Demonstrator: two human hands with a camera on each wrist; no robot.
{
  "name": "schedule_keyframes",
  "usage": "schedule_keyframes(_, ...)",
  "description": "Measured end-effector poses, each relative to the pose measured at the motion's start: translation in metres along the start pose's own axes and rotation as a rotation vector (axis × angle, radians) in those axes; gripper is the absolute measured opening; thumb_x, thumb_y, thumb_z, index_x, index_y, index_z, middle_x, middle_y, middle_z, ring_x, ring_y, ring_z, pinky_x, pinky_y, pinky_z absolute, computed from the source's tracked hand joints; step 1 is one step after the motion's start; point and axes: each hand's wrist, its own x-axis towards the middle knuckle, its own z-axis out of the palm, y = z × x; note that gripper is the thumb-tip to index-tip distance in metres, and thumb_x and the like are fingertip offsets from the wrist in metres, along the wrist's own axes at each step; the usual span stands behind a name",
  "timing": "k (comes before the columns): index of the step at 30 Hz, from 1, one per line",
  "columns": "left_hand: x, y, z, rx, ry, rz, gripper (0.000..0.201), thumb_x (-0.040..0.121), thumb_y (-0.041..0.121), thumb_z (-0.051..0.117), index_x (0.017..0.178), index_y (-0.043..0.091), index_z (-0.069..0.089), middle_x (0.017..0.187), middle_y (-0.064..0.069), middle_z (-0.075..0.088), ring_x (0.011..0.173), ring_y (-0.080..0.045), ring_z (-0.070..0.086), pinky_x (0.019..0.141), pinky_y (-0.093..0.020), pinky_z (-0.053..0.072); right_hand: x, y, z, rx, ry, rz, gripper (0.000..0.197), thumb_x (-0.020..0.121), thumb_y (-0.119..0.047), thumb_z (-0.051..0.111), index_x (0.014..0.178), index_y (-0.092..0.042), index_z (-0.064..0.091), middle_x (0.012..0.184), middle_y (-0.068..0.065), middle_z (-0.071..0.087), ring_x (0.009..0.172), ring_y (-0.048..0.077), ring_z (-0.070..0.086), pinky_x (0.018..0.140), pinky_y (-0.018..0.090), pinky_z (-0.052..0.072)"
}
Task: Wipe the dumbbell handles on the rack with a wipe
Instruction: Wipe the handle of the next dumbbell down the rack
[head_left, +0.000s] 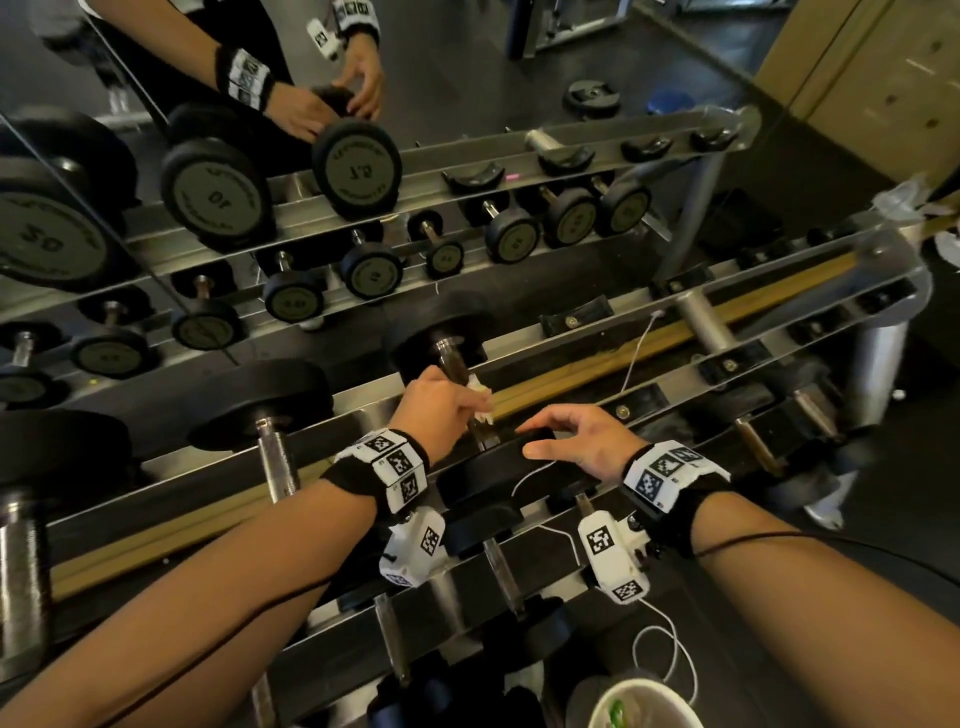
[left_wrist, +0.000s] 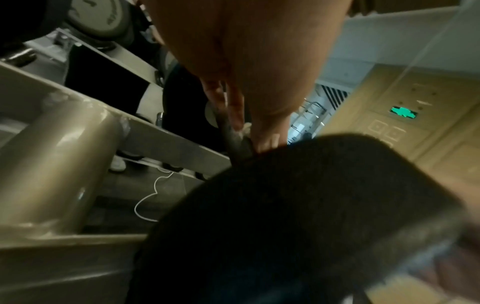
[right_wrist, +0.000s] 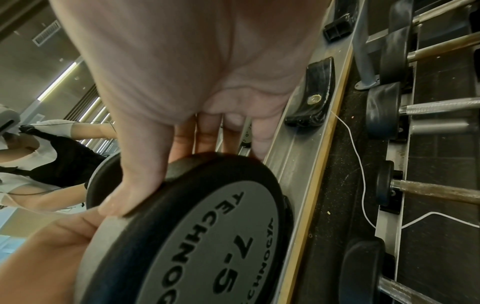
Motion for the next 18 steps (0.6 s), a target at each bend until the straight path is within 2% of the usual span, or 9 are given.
schedule_keyframes(2,0.003,-0.004,-0.006,-0.036,-0.162,0.014,0.024,0.093,0.022,0.064,0.104,0.040,0.074,0.114,0.005,0.069,0.105,-0.010,0.060,0.104,-0.028,0.043,0.000,0.001,0.001,0.004,0.004,-0.004,0.046,0.058,-0.054,0.078,0.098,-0.034,0.073,0.105,-0.003,0.072,0.108,0.018,0.063,0.102,0.050,0.045)
schedule_keyframes(4,0.006,-0.007,-0.014,-0.120,-0.305,0.049,0.026,0.090,0.023,0.067,0.099,0.046,0.073,0.108,0.015,0.072,0.095,0.002,0.062,0.100,-0.030,0.049,0.001,0.002,0.001,0.012,0.004,0.004,0.046,0.058,-0.055,0.079,0.098,-0.035,0.073,0.104,-0.003,0.072,0.107,0.017,0.064,0.102,0.050,0.046)
schedule_keyframes(5,0.007,-0.009,-0.017,-0.161,-0.305,0.053,0.028,0.090,0.023,0.067,0.096,0.051,0.071,0.104,0.019,0.071,0.091,0.005,0.062,0.097,-0.028,0.050,0.001,0.003,0.001,0.010,0.004,0.008,0.046,0.057,-0.056,0.079,0.098,-0.036,0.072,0.104,-0.004,0.072,0.108,0.017,0.064,0.102,0.050,0.046)
schedule_keyframes(7,0.010,-0.012,-0.021,-0.236,-0.130,0.049,0.033,0.091,0.020,0.067,0.094,0.053,0.069,0.103,0.023,0.071,0.089,0.006,0.063,0.091,-0.020,0.051,0.002,0.004,0.001,0.004,0.002,0.011,0.046,0.057,-0.057,0.078,0.098,-0.037,0.072,0.106,-0.006,0.071,0.111,0.017,0.062,0.103,0.050,0.044)
schedule_keyframes(9,0.013,-0.015,-0.021,-0.207,0.156,0.071,0.033,0.090,0.016,0.067,0.102,0.046,0.072,0.107,0.024,0.071,0.086,0.001,0.055,0.082,-0.010,0.042,0.002,0.004,0.000,-0.009,0.004,0.013,0.046,0.057,-0.058,0.077,0.098,-0.038,0.072,0.108,-0.007,0.070,0.113,0.017,0.060,0.105,0.051,0.043)
schedule_keyframes(10,0.013,-0.016,-0.019,-0.163,0.238,0.063,0.031,0.090,0.016,0.067,0.105,0.042,0.073,0.110,0.021,0.070,0.086,-0.004,0.049,0.080,-0.009,0.037,0.001,0.003,0.000,-0.015,0.006,0.013,0.046,0.057,-0.058,0.077,0.098,-0.038,0.072,0.108,-0.007,0.070,0.113,0.017,0.060,0.105,0.050,0.043)
schedule_keyframes(11,0.013,-0.018,-0.017,-0.123,0.248,0.038,0.029,0.091,0.017,0.066,0.108,0.040,0.073,0.114,0.015,0.070,0.089,-0.007,0.047,0.081,-0.012,0.038,0.001,0.003,0.000,-0.018,0.008,0.011,0.046,0.057,-0.058,0.077,0.098,-0.038,0.072,0.108,-0.007,0.070,0.113,0.017,0.060,0.105,0.050,0.043)
schedule_keyframes(14,0.006,-0.022,-0.008,-0.016,0.076,-0.050,0.026,0.094,0.025,0.062,0.113,0.039,0.071,0.117,0.002,0.064,0.090,-0.012,0.048,0.093,-0.027,0.044,-0.001,0.003,0.001,-0.015,0.011,0.005,0.044,0.059,-0.057,0.076,0.098,-0.038,0.072,0.104,-0.008,0.071,0.108,0.015,0.062,0.103,0.048,0.045)
schedule_keyframes(18,-0.003,-0.020,-0.003,-0.024,0.027,-0.035,0.024,0.095,0.028,0.060,0.110,0.043,0.071,0.092,0.009,0.048,0.082,-0.008,0.044,0.082,-0.023,0.035,-0.003,0.004,0.001,0.001,0.011,-0.018,0.033,0.069,-0.046,0.077,0.100,-0.037,0.071,0.106,-0.007,0.071,0.110,0.015,0.062,0.103,0.050,0.044)
